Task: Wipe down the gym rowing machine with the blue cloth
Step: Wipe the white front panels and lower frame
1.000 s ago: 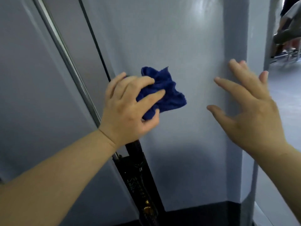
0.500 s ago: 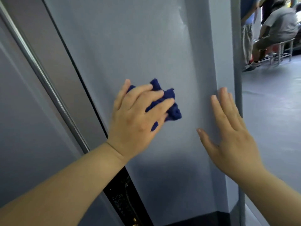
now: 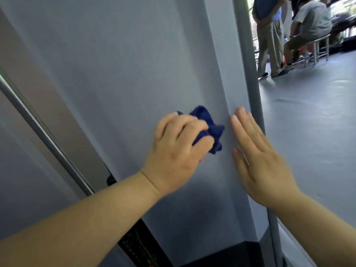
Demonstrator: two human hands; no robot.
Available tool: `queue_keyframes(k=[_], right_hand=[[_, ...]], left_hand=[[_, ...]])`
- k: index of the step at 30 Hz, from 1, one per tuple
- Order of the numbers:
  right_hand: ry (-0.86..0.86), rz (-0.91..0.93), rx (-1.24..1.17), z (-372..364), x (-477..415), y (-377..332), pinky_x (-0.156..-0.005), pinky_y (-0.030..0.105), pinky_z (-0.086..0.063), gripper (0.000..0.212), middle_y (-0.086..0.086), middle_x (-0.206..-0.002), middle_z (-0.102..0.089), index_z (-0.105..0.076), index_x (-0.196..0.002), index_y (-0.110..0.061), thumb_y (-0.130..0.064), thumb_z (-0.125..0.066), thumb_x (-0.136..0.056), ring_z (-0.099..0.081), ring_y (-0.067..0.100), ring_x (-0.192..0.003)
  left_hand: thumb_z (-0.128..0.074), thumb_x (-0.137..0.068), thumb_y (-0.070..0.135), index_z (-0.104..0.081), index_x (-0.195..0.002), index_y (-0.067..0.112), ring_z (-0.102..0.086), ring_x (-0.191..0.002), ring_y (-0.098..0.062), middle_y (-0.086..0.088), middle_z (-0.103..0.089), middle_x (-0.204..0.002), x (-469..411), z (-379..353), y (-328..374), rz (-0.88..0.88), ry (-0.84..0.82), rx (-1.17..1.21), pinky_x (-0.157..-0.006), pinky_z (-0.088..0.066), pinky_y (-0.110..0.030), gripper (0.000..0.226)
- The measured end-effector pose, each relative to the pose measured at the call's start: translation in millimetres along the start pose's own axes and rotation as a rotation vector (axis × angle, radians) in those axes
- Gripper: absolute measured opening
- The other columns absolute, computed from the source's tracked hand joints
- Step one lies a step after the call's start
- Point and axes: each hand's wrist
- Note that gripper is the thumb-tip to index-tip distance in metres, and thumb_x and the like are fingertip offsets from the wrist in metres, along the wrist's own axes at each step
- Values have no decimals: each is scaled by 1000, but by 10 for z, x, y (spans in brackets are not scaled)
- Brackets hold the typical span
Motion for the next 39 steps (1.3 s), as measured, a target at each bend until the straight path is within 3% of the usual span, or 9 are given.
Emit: queue_keyframes(k=[4,9,12,15,19,22,26,33,39], right_hand=[[-7,2,-63,34,1,21,-119,18,-15,59,-8,-163,-10,-13,-155,-13,-17,-31,-99,-10,10,-151],[6,0,-49,20,6,25,-118,15,-12,62,-5,-163,-12,-14,-155,-13,-13,-36,-96,-10,11,-152],[16,-25,-17,-8,52,-10,-118,13,-12,65,0,-163,-13,-15,-155,-12,-10,-41,-95,-9,13,-152],[21,-26,7,-44,118,-37,-118,15,-14,66,4,-162,-13,-17,-154,-8,-8,-44,-94,-11,18,-152],[4,-43,26,-54,138,-38,-120,25,-22,73,3,-163,-12,-14,-156,-11,-3,-47,-91,-11,20,-152],[-12,-59,35,-61,151,-66,-119,49,-26,71,6,-163,-11,-13,-155,-10,-4,-46,-92,-12,24,-152],[-4,-43,50,-49,221,-72,-117,43,-31,68,4,-162,-13,-18,-155,-8,-2,-47,-94,-14,23,-152],[-79,-33,138,-79,468,-10,-109,53,-40,82,1,-163,-10,-10,-157,-18,4,-52,-90,-12,25,-152],[-9,-58,150,-213,478,-42,-119,43,-27,78,4,-162,-11,-11,-156,-15,3,-46,-88,-14,27,-151]], left_hand=[[-52,-100,13,-73,-84,21,-57,-111,-21,0,-71,-110,375,14,98,-395,-230,101,-115,-30,-41,28],[-63,-94,18,-75,-101,28,-48,-115,-22,2,-68,-122,-267,75,-142,-90,38,-58,-103,-32,-44,18],[-62,-89,17,-73,-110,26,-47,-117,-24,-1,-66,-124,-224,5,-56,20,15,-59,-107,-32,-45,25],[-61,-89,30,-73,-100,25,-48,-119,-21,1,-67,-121,387,-106,317,-87,-190,27,-114,-24,-42,17],[-53,-95,15,-71,-84,25,-54,-115,-18,4,-69,-114,879,-105,469,-332,-382,77,-116,-22,-38,23],[-52,-98,17,-74,-92,24,-50,-117,-19,2,-69,-117,606,-27,268,-124,-167,41,-112,-24,-38,24],[-62,-90,18,-75,-106,23,-46,-118,-21,0,-68,-118,365,-39,180,172,-6,-8,-111,-26,-43,21],[-42,-100,13,-76,-100,24,-48,-119,-15,4,-68,-119,1141,-275,951,-91,-369,120,-118,-20,-39,35],[-55,-96,15,-75,-109,21,-49,-117,-24,-3,-68,-121,648,8,393,250,-42,60,-114,-23,-42,25]])
Point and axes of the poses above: each hand's wrist, its own x-axis away from the middle knuckle, its own z-axis out of the back of the hand, y = z × x
